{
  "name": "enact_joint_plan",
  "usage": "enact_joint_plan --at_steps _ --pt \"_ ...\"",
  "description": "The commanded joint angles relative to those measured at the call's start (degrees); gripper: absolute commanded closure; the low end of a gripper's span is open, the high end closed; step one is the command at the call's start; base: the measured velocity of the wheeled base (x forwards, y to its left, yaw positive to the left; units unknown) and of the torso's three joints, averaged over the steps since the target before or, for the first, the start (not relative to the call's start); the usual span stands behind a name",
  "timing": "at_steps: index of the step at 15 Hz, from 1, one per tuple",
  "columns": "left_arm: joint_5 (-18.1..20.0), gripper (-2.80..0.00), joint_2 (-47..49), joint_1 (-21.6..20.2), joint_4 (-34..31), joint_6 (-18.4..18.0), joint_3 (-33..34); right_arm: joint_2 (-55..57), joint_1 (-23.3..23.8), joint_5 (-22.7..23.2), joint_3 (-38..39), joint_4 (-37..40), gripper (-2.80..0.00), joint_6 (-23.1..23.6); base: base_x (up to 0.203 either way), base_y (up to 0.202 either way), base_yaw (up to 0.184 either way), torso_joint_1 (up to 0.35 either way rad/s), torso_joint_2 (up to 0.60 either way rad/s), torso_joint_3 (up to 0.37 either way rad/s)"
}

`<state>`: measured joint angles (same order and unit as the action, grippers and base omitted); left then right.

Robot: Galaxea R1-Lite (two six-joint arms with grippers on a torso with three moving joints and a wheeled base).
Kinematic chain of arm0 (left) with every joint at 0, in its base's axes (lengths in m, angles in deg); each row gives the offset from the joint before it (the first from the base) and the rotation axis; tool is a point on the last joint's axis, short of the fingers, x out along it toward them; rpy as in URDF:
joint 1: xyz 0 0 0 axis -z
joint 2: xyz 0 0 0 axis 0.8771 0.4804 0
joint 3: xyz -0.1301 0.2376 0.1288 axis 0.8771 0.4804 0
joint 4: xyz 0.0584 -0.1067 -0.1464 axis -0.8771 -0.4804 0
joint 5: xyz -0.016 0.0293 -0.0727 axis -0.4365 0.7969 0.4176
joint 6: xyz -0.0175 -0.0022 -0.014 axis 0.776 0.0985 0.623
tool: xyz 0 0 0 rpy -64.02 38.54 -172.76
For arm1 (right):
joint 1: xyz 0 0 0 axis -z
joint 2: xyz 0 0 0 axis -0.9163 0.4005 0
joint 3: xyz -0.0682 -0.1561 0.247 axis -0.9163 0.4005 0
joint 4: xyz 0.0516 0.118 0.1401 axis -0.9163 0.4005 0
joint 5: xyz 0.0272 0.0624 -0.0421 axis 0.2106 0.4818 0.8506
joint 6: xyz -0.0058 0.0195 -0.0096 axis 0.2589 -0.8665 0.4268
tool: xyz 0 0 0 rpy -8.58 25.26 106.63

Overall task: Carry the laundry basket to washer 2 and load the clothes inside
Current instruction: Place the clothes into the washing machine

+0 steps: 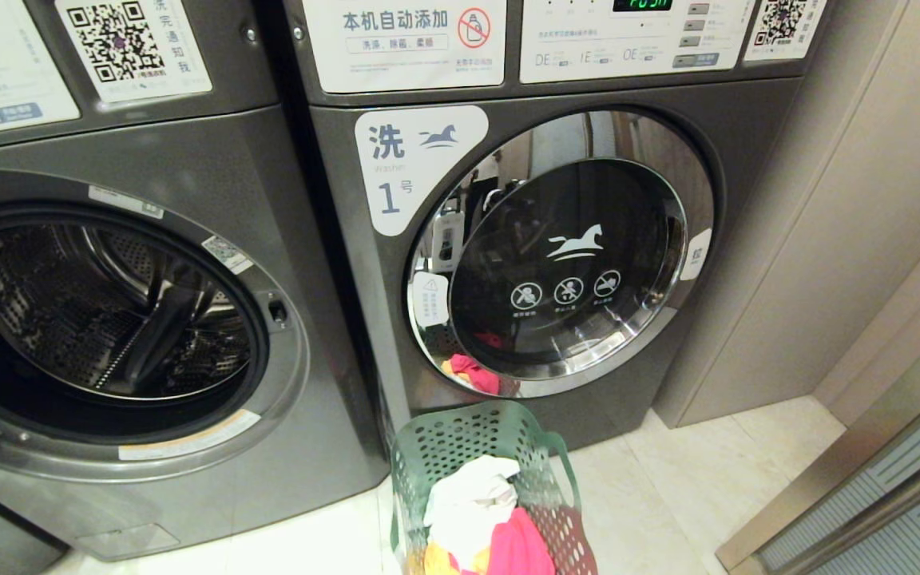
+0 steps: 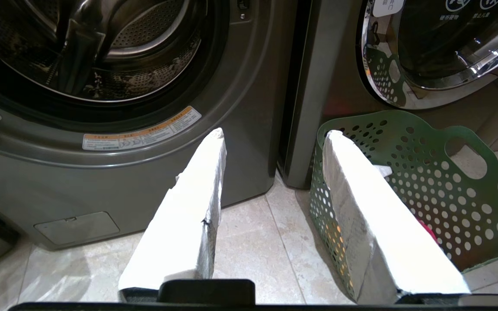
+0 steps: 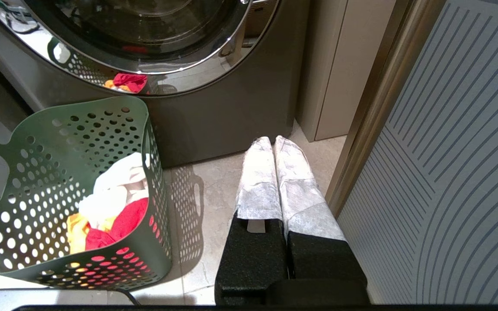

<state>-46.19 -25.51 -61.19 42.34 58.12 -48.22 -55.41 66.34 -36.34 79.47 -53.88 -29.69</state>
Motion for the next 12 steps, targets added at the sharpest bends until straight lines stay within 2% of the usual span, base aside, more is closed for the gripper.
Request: enact_joint_plan --at_steps 1,12 --pt "0.00 0.00 0.07 -0.01 0.00 -0.04 0.44 0.09 -0.04 -0.02 0.44 0.03 0.00 -0.06 0.000 0.000 0.000 0.000 0.00 0.000" --pt "0.00 0.00 0.07 -0.01 0.00 -0.04 0.44 0.09 0.05 -0.02 0.44 0.03 0.00 -0.21 0.000 0.000 0.000 0.000 0.00 0.000"
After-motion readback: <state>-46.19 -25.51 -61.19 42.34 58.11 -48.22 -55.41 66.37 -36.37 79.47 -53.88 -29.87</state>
